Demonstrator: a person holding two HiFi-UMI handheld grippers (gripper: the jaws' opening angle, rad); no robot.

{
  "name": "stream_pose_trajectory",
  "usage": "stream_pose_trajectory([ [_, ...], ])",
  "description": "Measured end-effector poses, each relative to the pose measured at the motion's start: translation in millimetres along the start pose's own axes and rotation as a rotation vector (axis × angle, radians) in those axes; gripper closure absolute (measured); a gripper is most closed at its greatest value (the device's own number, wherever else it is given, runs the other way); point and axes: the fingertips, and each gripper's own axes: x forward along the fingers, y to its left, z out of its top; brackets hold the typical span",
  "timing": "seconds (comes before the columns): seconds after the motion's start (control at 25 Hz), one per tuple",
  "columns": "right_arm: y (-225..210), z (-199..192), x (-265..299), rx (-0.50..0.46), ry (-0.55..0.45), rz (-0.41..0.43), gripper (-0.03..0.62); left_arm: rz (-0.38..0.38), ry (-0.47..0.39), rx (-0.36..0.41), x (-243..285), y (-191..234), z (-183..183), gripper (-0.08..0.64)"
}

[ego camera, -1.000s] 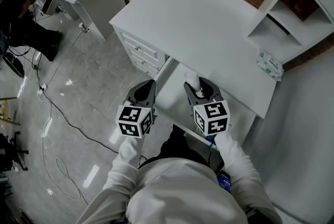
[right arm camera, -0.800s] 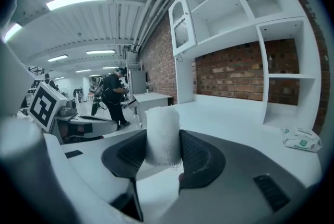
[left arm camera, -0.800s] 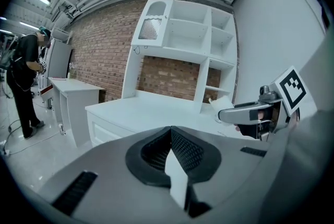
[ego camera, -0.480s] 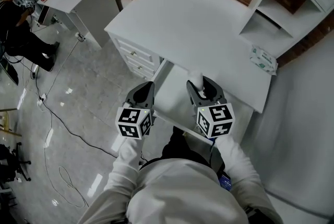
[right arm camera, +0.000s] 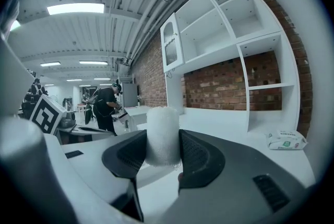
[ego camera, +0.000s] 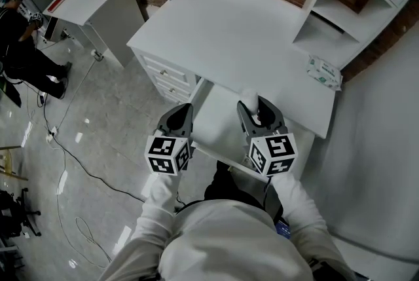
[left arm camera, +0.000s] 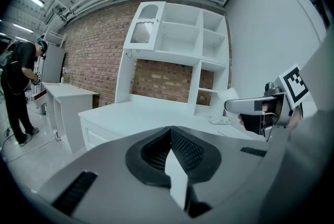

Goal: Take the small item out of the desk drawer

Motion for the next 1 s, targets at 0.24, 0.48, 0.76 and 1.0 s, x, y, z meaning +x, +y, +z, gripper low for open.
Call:
stream_pose_trajectory([
  [0.24,-7.9,5.6,-7.3,0.005,-0.026,-0.03,0.393,-0.004,-0.003,0.004,0.0,-2.2,1.5,0.541],
  [0.48,-11.7,3.7,-9.9,0.011,-0.025,-0.045,0.393,-0.011,-0.008,0.012,1.4,-2.5,5.5,0.541],
  [0.76,-17.2,2.7,-13.0,0.027,-0.032,-0.063,0.393,-0.011,-0.007,0.009,1.4,-2.3,3.3,0.541],
  [1.0,-19.9,4.8,-13.6,0.046,-0.045,-0.077,0.393,-0.013,-0.006,0.01,0.9,-0.6,3.8,0.541],
])
